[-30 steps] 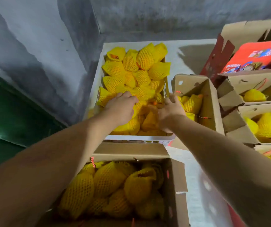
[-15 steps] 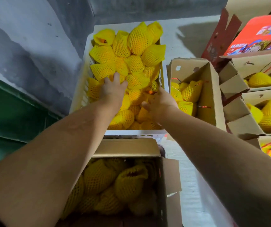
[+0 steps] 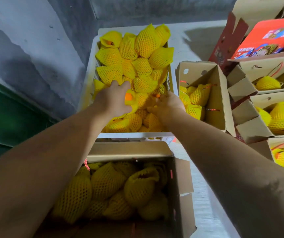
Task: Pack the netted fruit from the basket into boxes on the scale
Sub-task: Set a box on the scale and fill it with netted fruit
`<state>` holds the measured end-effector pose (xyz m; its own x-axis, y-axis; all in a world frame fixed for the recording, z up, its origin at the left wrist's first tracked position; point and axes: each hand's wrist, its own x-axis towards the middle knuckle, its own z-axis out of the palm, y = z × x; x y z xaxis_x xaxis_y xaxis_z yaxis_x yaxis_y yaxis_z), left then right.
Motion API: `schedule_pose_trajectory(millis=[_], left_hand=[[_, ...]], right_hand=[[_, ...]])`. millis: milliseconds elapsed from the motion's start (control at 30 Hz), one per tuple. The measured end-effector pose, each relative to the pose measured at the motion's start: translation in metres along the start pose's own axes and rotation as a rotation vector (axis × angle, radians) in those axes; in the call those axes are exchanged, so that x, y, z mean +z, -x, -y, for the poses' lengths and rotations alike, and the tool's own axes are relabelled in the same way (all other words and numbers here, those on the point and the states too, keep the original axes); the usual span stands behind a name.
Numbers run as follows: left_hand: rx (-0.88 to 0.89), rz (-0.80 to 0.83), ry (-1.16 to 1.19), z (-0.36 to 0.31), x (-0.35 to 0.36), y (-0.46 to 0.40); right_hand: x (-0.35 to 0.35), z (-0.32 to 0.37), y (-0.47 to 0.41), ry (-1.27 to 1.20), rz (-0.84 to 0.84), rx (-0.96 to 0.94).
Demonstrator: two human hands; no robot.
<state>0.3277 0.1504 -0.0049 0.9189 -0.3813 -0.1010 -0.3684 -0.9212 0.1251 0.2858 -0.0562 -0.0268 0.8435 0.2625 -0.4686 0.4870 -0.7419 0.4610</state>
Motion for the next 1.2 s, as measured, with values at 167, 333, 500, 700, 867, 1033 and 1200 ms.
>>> schedule_pose_trajectory(millis=[167, 333, 500, 700, 867, 1033, 1200], left_hand=[[-0.102, -0.136, 0.414, -0.003, -0.030, 0.052], [-0.077, -0.275, 0.958, -0.009, -0.069, 0.120], [-0.085, -0.409, 1.436, -0.002, -0.079, 0.192], [-0.204, -0.329, 2.026, -0.008, -0.063, 0.262], [-0.314, -0.142, 2.141, -0.014, -0.053, 0.306], [-0.317, -0.194, 2.070, -0.008, -0.062, 0.330], [-0.218, -0.206, 1.384, 0.018, -0.098, 0.322]], right_hand=[[0.006, 0.006, -0.002, -0.019, -0.029, 0.061], [-0.007, 0.005, 0.021, -0.531, -0.363, 0.177], [-0.036, 0.005, 0.078, -1.471, -0.651, 0.235], [-0.104, 0.057, 0.188, -1.850, -0.823, 0.096], [-0.139, 0.160, 0.237, -1.960, -0.744, -0.024], [-0.136, 0.208, 0.260, -2.122, -0.819, 0.148], [-0.132, 0.237, 0.280, -2.317, -0.957, 0.453]])
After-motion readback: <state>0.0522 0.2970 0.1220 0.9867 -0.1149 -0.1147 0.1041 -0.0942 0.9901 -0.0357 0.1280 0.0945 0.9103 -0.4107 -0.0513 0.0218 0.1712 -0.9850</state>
